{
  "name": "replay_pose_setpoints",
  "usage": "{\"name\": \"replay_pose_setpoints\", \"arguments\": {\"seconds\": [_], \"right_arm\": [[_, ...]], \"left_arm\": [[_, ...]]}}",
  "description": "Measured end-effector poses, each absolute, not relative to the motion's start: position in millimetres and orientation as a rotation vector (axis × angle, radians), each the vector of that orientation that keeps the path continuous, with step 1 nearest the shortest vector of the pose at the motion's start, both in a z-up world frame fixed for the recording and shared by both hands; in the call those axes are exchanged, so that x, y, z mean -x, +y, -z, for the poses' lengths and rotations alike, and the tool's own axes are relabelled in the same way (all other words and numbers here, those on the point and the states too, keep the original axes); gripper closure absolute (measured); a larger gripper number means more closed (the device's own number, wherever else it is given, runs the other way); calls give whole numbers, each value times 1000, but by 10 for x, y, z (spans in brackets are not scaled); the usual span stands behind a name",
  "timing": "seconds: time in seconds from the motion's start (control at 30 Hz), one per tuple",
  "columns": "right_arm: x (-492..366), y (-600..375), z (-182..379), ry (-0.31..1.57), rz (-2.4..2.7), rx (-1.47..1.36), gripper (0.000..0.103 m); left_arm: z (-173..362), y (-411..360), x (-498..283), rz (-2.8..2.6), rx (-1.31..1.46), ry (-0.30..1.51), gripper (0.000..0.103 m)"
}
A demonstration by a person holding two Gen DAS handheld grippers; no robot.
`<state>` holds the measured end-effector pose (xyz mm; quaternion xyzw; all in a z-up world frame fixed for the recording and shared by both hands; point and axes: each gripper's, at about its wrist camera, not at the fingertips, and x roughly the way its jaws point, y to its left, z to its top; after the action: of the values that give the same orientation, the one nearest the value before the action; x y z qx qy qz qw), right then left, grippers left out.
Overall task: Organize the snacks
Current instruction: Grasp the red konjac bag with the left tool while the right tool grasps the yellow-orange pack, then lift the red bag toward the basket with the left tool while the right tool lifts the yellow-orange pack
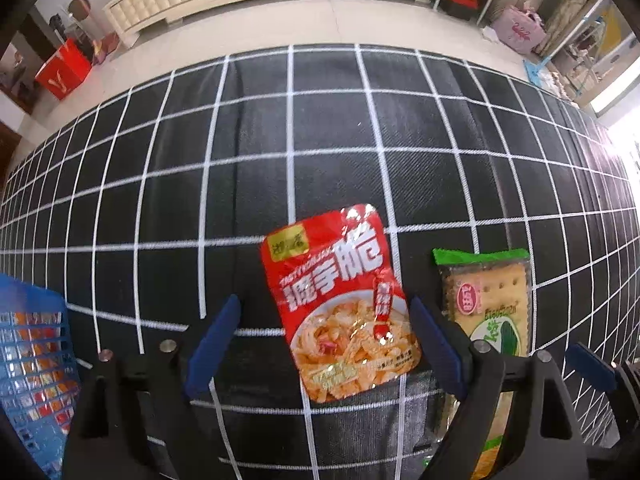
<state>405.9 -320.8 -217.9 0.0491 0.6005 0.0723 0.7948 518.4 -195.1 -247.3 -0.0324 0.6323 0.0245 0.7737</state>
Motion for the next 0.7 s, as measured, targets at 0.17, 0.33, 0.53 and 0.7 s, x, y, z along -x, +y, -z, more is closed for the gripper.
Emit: {"name": "replay_pose_setpoints", "arguments": {"seconds": [0.17, 0.33, 0.53, 0.7], "right_arm": [[-3964, -3292, 2202, 1301, -147, -133, 30], [-3866, -3357, 2173, 1301, -150, -131, 30], [-3771, -3359, 2071, 1296, -144, -115, 30], [-3742, -3252, 1994, 1291, -146, -96, 30]], "left_arm": [[2378, -1974, -5066, -34, 59, 1353, 49], [2314, -2036, -4970, 16, 54, 1318, 76], [2264, -1970, -4750, 38, 76, 1301, 76], [2163, -1798, -4487, 53, 75, 1270, 76]]}}
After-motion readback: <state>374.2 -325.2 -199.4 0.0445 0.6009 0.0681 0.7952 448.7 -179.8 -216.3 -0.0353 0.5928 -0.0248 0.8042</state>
